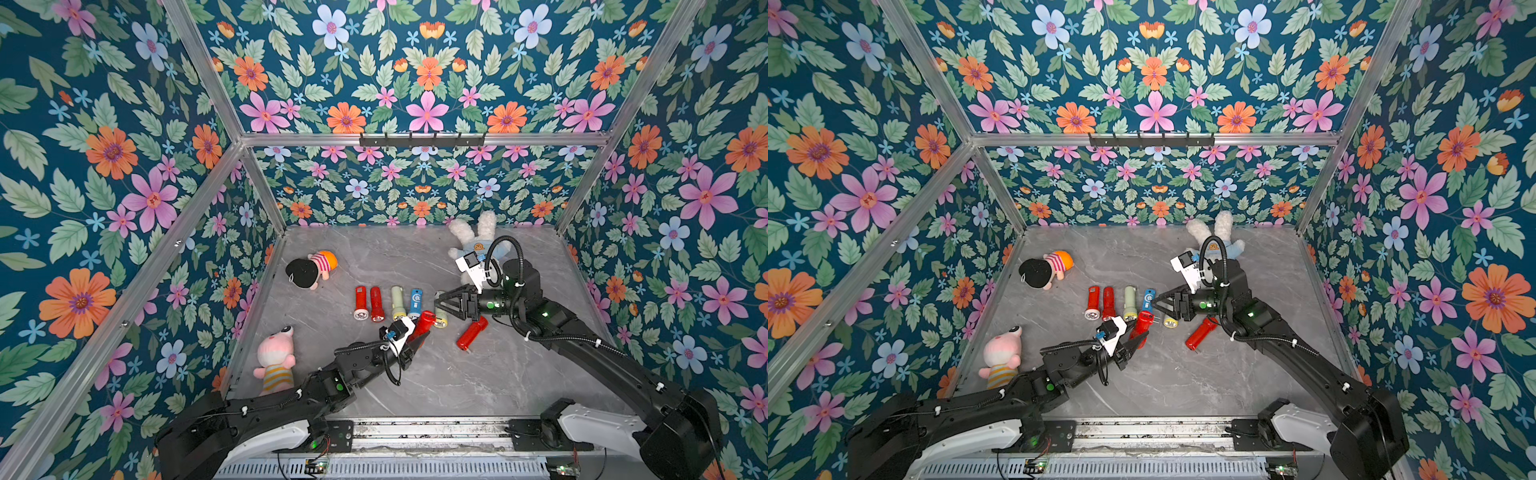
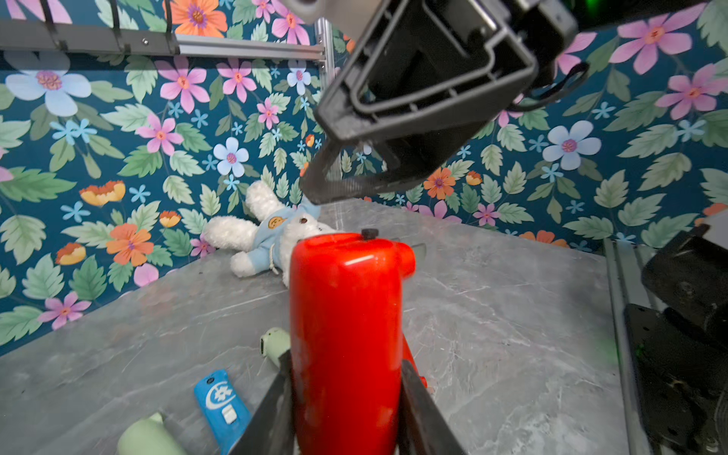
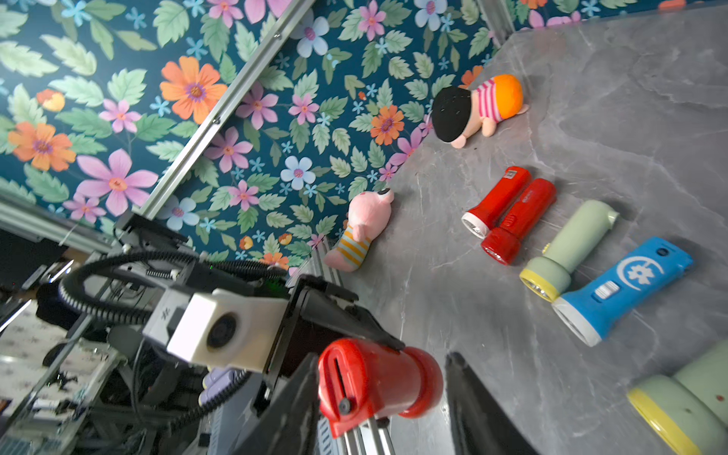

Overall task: Close the plug at the bottom of the flashlight
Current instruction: Close the plug of the flashlight.

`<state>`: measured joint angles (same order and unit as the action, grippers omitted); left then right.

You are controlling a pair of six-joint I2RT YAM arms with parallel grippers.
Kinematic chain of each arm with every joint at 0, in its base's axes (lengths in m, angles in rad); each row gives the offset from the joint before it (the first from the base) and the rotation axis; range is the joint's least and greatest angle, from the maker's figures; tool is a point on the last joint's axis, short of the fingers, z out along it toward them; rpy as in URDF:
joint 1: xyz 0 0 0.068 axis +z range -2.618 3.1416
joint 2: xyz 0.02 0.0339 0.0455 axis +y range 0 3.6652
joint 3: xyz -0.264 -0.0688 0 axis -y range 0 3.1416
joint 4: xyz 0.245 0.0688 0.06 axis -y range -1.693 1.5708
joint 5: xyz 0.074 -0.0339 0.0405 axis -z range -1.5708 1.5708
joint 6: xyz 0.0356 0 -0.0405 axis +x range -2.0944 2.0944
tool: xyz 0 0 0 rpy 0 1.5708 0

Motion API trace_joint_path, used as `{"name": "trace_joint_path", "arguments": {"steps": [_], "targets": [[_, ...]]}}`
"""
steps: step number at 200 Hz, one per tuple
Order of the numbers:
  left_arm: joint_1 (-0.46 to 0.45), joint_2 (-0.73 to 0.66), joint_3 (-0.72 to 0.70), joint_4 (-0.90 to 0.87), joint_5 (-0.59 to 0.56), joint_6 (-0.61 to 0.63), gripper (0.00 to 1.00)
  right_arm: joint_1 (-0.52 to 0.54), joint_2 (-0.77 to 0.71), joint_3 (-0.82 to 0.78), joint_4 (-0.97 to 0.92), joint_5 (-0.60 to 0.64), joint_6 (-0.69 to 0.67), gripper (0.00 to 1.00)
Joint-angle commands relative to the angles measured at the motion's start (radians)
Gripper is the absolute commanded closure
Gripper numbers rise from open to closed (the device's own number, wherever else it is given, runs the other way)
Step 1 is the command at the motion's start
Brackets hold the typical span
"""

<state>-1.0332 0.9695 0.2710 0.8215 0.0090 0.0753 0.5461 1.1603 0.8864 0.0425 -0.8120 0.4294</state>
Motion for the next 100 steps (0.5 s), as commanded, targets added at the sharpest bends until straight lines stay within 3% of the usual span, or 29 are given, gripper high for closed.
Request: {"name": "trace_joint_path", "arguments": {"steps": [1,25,73,84,100], "targets": [[0.038,-0.01,0.014,0.04,0.224,0.014,1.0,0.0,-0.003,-0.025,0.14,-0.132,-0.056,0.47],[0.099,-0.024,0.018,0.056,0.409,-0.023,1.0,-0.001,0.001,-0.031,0.208,-0.224,-0.04,0.47],[0.185,-0.024,0.049,0.108,0.709,-0.127,1.0,0.012,0.014,-0.044,0.49,-0.409,0.183,0.46],[0.19,-0.016,0.069,0.098,0.76,-0.138,1.0,0.036,0.003,-0.025,0.416,-0.424,0.137,0.45],[0.196,0.007,0.101,0.101,0.844,-0.157,1.0,0.089,-0.021,0.031,0.127,-0.366,-0.08,0.45]]}}
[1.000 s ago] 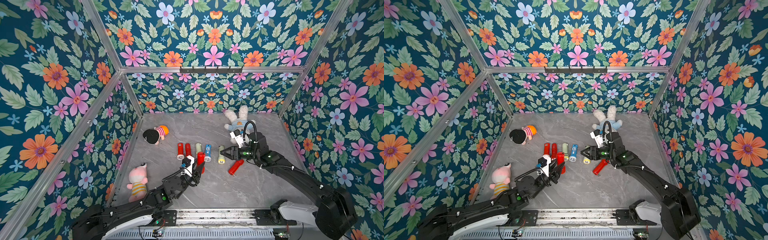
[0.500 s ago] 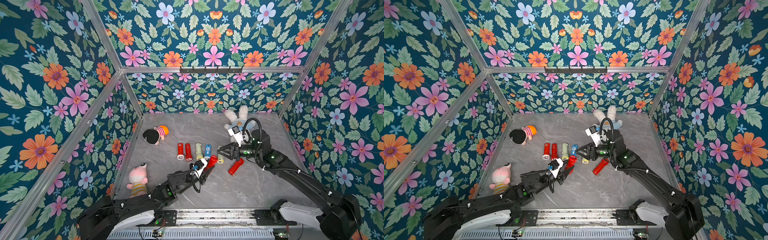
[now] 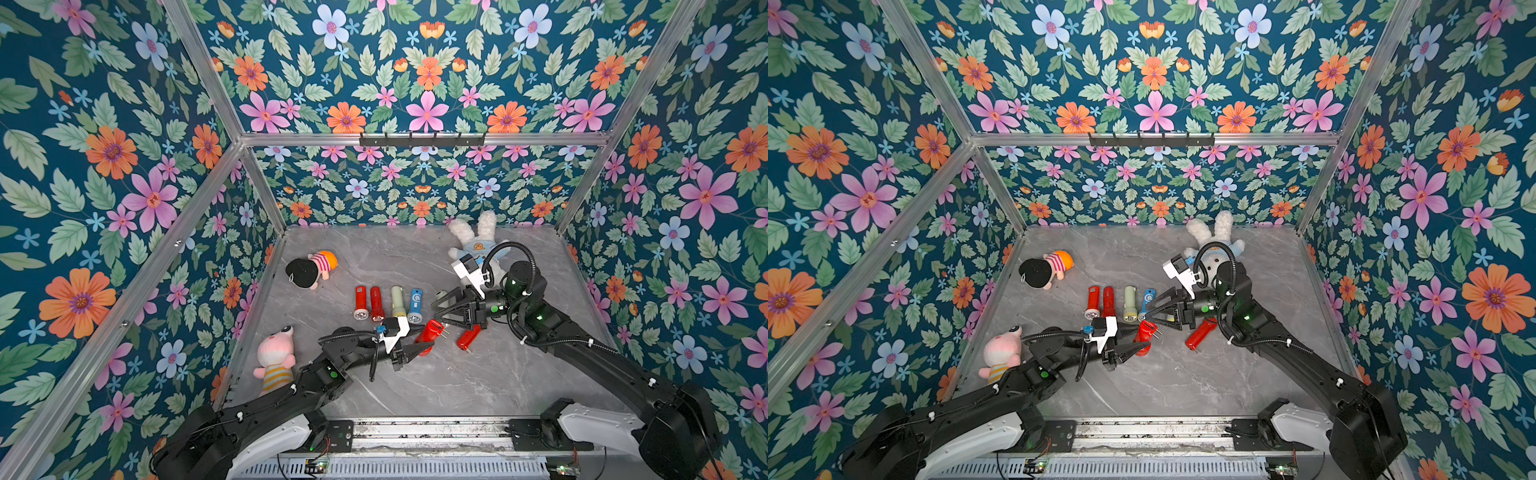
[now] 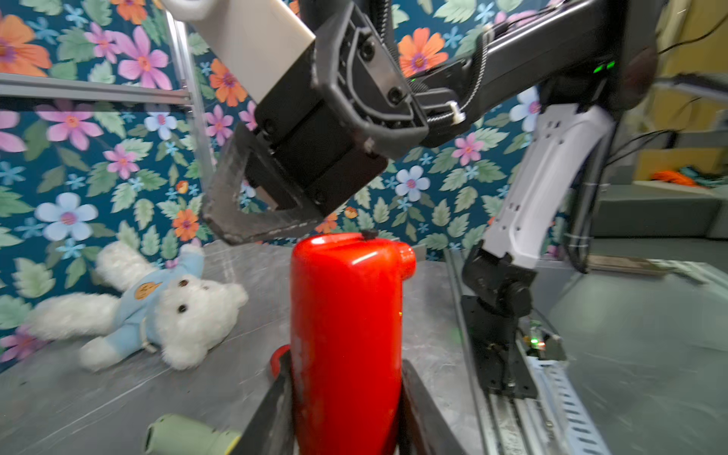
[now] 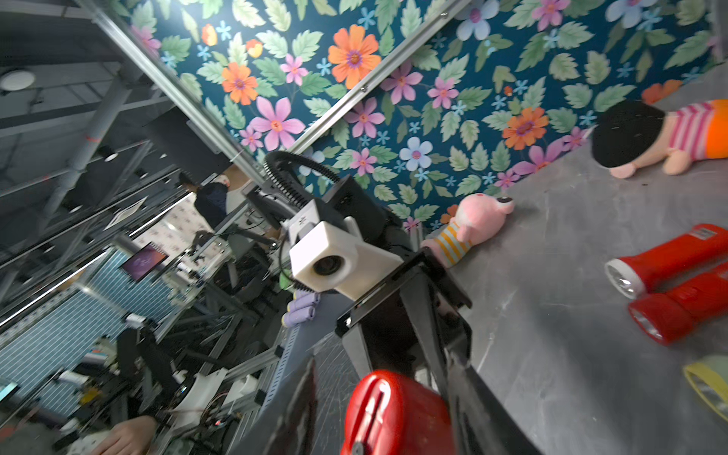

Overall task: Close the plug at the bottom of the flashlight
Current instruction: Close the plug of the flashlight.

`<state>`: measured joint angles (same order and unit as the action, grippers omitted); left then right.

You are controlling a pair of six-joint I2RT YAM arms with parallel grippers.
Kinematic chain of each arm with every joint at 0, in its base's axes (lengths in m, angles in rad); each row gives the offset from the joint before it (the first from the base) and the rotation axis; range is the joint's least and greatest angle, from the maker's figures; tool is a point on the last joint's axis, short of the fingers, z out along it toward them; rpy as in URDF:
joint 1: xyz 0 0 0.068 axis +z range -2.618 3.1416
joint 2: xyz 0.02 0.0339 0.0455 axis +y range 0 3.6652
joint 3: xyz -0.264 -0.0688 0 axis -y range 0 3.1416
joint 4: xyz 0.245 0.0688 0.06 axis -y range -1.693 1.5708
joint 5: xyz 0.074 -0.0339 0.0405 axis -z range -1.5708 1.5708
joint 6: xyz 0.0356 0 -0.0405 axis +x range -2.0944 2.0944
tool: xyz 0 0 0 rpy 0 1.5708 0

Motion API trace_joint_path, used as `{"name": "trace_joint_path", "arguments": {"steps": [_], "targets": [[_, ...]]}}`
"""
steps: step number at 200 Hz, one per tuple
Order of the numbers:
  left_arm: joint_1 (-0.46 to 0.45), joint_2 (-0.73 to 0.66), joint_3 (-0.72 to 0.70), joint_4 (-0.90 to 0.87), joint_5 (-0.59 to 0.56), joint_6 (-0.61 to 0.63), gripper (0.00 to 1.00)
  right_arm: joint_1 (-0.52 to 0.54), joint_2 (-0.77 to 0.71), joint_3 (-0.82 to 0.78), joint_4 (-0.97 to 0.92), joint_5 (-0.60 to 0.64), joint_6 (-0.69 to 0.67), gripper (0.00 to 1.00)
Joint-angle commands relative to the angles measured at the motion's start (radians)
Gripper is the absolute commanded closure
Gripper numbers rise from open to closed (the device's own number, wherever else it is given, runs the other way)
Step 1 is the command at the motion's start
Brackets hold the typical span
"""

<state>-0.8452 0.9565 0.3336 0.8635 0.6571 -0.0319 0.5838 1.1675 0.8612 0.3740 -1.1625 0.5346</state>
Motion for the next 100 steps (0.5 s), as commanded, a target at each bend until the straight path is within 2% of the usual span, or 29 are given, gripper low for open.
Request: {"name": "trace_joint_path", "arguments": {"steps": [1,14,51,100], "targets": [[0.008,0.022,0.04,0.06,0.202,-0.051,1.0,0.054,-0.031,0.061,-0.222,-0.01,-0.203,0.45],[0.014,0.042,0.07,0.061,0.265,-0.071,1.0,0.086,-0.046,0.078,-0.335,0.051,-0.304,0.45],[0.024,0.075,0.122,0.08,0.367,-0.118,1.0,0.088,-0.07,0.054,-0.308,0.029,-0.287,0.45],[0.026,0.06,0.133,0.098,0.4,-0.149,1.0,0.088,-0.125,0.047,-0.374,0.028,-0.318,0.45]]}}
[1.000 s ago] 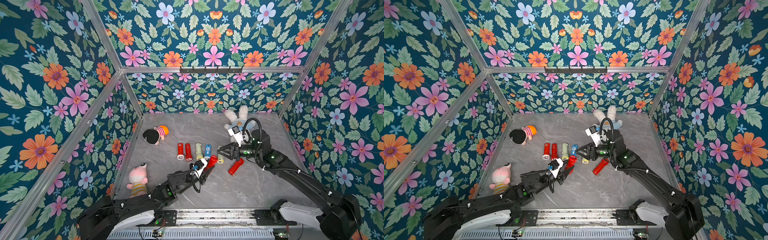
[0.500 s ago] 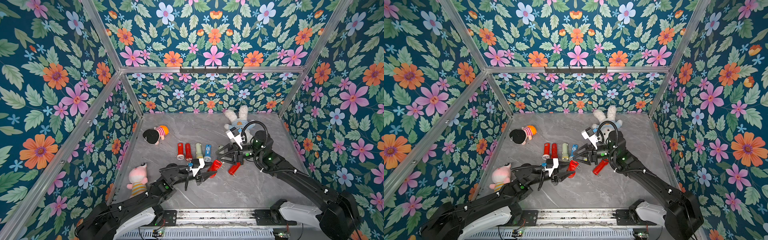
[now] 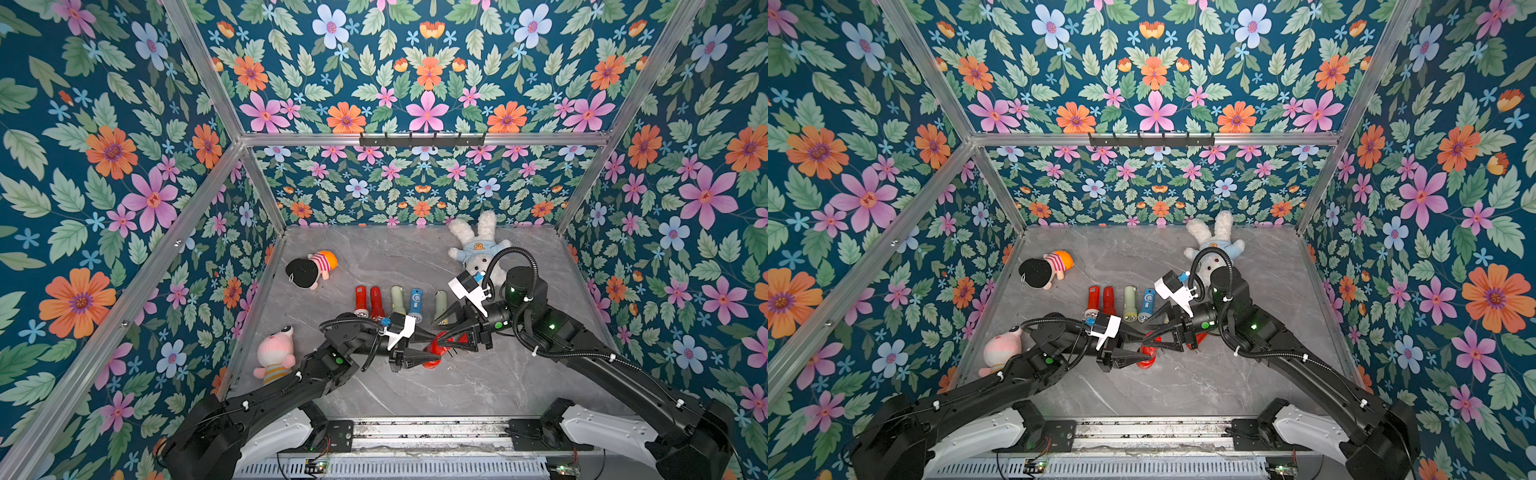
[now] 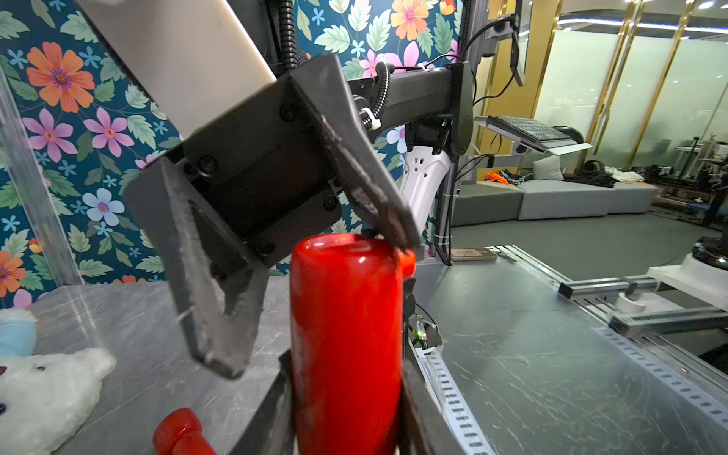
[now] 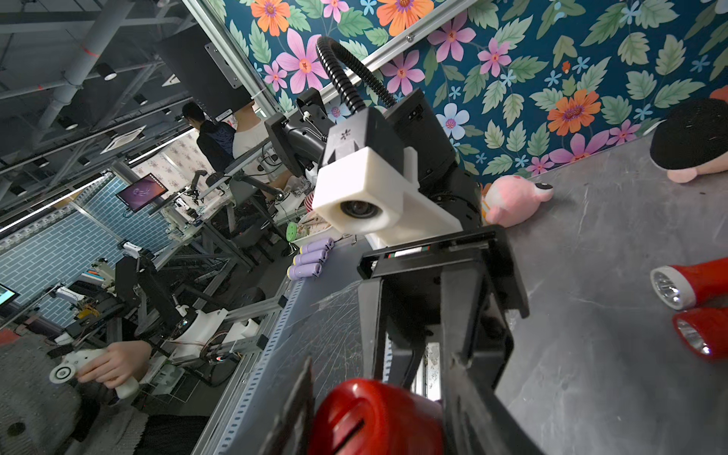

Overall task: Close the plug at the bottom of the flashlight
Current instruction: Close the plug of the flashlight.

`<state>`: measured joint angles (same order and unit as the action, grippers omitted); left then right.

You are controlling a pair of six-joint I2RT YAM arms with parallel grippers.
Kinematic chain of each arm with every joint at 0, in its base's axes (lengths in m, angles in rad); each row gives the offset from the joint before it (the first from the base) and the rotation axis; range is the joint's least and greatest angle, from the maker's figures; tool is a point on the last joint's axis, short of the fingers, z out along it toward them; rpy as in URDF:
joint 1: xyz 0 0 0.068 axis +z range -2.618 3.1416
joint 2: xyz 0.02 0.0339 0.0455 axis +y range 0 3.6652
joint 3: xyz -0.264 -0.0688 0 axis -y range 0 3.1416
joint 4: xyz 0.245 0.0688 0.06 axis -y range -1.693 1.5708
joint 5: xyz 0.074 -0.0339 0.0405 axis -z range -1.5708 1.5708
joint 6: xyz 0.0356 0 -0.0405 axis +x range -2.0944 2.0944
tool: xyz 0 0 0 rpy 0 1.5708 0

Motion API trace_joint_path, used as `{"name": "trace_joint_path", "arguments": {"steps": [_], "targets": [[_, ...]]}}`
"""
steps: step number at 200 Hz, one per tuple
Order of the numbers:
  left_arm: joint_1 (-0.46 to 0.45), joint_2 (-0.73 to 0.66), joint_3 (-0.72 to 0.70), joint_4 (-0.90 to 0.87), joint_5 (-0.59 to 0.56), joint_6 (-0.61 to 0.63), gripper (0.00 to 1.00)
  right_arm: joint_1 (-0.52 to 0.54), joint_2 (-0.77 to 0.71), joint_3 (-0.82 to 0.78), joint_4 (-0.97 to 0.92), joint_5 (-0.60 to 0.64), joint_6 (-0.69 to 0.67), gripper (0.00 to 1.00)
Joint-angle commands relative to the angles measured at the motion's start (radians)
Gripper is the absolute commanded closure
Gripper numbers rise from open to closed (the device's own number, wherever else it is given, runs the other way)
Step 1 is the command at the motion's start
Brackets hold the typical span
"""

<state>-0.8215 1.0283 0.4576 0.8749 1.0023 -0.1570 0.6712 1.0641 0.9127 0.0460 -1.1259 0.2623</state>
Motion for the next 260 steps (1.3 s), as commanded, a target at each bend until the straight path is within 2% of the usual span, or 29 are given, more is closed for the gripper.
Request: {"name": "trace_joint_path", "arguments": {"steps": [1,85,137,168,196,228,260], "targets": [[0.002,-0.012,0.009,0.087,0.054,-0.024,1.0,0.001,-0.022,-0.005,-0.046,-0.009,-0.046,0.45],[0.002,-0.012,0.03,0.083,0.11,-0.05,1.0,0.001,-0.035,0.003,-0.043,-0.053,-0.043,0.44],[0.002,-0.015,0.029,0.082,0.119,-0.047,1.0,0.001,-0.015,0.003,-0.017,-0.106,-0.029,0.56],[0.002,-0.013,0.032,0.081,0.127,-0.049,1.0,0.001,-0.004,0.003,0.006,-0.126,-0.014,0.57],[0.002,-0.015,0.032,0.08,0.127,-0.047,1.0,0.001,0.002,0.002,0.02,-0.141,-0.005,0.68],[0.002,-0.02,0.032,0.073,0.13,-0.042,1.0,0.001,0.009,0.003,0.02,-0.153,-0.003,0.71],[0.002,-0.029,0.032,0.063,0.128,-0.038,1.0,0.001,0.019,0.003,0.02,-0.163,-0.002,0.82]]}}
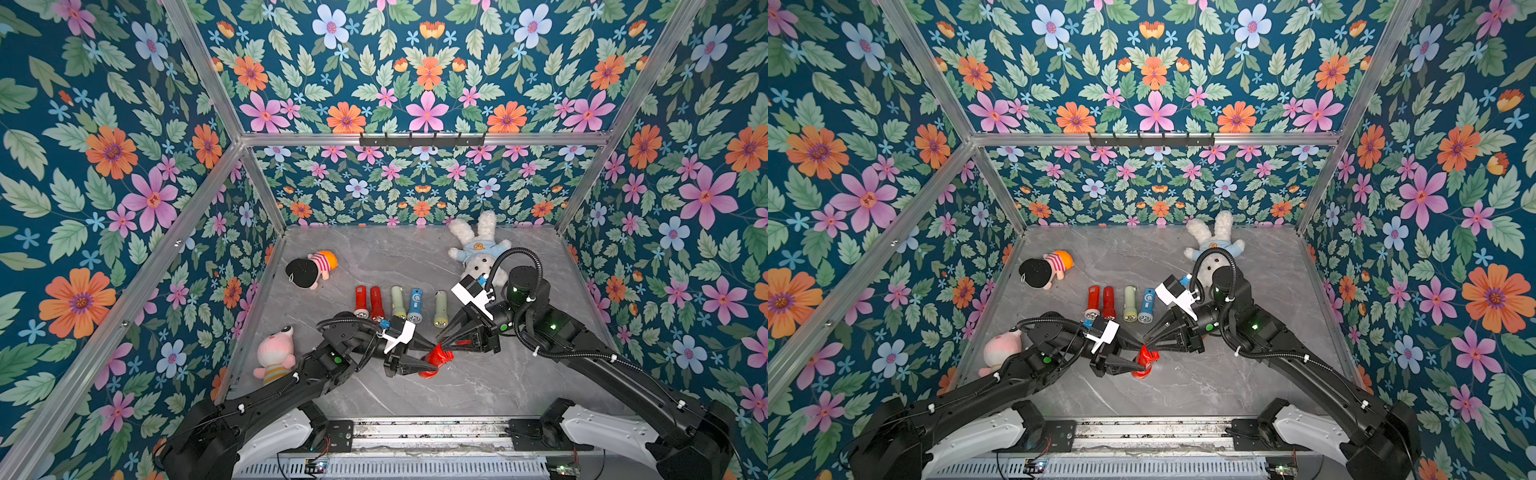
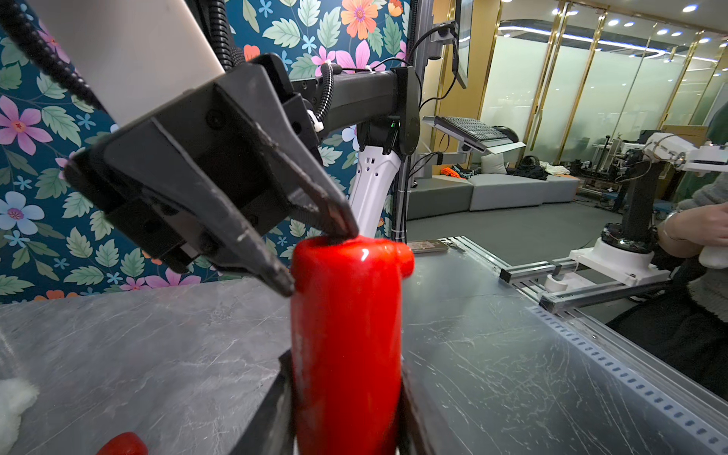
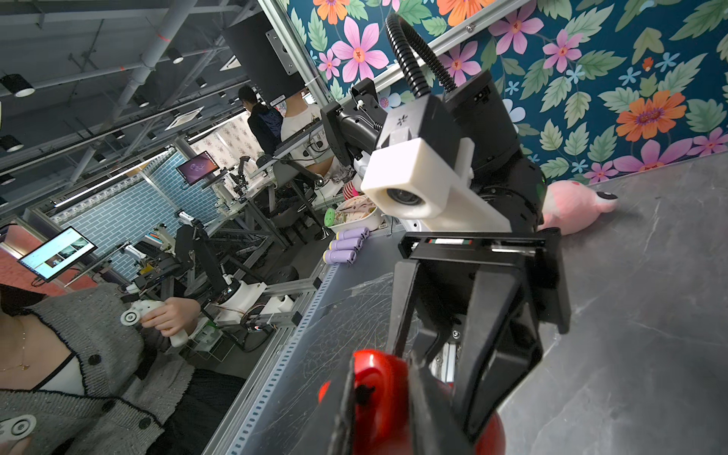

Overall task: Close the plug at the bottom of the flashlight
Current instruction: Close the plug of the flashlight.

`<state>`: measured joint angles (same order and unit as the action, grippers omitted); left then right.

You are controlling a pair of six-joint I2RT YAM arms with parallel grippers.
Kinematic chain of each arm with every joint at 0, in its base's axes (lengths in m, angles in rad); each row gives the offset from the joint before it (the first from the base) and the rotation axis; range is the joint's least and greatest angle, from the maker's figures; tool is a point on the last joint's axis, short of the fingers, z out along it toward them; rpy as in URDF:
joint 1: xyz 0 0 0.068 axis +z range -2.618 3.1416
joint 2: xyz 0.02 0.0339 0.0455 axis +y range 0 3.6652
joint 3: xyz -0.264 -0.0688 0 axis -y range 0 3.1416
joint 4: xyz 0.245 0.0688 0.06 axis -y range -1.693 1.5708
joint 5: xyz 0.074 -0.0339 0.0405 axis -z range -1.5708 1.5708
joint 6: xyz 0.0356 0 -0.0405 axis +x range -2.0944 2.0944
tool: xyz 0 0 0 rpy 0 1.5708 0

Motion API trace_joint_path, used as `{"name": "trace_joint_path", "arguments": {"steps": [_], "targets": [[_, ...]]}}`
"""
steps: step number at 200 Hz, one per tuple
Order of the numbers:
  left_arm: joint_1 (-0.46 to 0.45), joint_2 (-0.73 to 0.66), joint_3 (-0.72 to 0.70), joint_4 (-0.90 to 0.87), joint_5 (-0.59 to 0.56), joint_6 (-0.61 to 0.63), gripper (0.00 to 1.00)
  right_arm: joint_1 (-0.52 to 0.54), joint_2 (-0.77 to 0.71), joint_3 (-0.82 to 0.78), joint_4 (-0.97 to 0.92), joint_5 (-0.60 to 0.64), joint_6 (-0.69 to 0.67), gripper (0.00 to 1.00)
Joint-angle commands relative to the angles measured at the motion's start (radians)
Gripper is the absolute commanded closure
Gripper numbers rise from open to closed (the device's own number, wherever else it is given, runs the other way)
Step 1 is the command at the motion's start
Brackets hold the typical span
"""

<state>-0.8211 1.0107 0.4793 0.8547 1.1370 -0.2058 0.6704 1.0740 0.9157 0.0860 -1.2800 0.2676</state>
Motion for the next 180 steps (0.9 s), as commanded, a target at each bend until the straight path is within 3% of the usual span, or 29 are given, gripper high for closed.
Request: {"name": "trace_joint_path", "arguments": {"steps": [1,51,76,106,123,145,166,180], "targets": [[0.002,-0.012,0.01,0.083,-0.006,0.011,1.0,0.001,0.009,0.0,-0.02,-0.008,-0.008,0.82],[0.002,-0.013,0.016,0.064,-0.005,0.018,1.0,-0.001,0.014,0.008,-0.019,0.022,0.003,0.9],[0.001,-0.011,0.023,0.046,-0.012,0.023,1.0,-0.026,-0.005,0.019,-0.088,0.261,-0.006,0.91],[0.002,-0.01,0.046,-0.019,-0.078,0.039,1.0,-0.138,-0.04,-0.015,-0.107,0.541,0.081,0.87],[0.001,-0.011,0.063,-0.095,-0.187,0.061,1.0,-0.18,-0.06,-0.025,-0.201,0.744,0.102,0.83],[0.002,0.004,0.082,-0.148,-0.464,0.005,1.0,-0.205,-0.066,-0.025,-0.366,0.999,0.145,0.78],[0.002,0.078,0.188,-0.332,-0.797,-0.08,1.0,-0.238,-0.082,-0.061,-0.411,1.034,0.189,0.77],[0.003,0.172,0.309,-0.494,-0.93,-0.114,1.0,-0.24,-0.102,-0.092,-0.411,1.046,0.199,0.76]]}}
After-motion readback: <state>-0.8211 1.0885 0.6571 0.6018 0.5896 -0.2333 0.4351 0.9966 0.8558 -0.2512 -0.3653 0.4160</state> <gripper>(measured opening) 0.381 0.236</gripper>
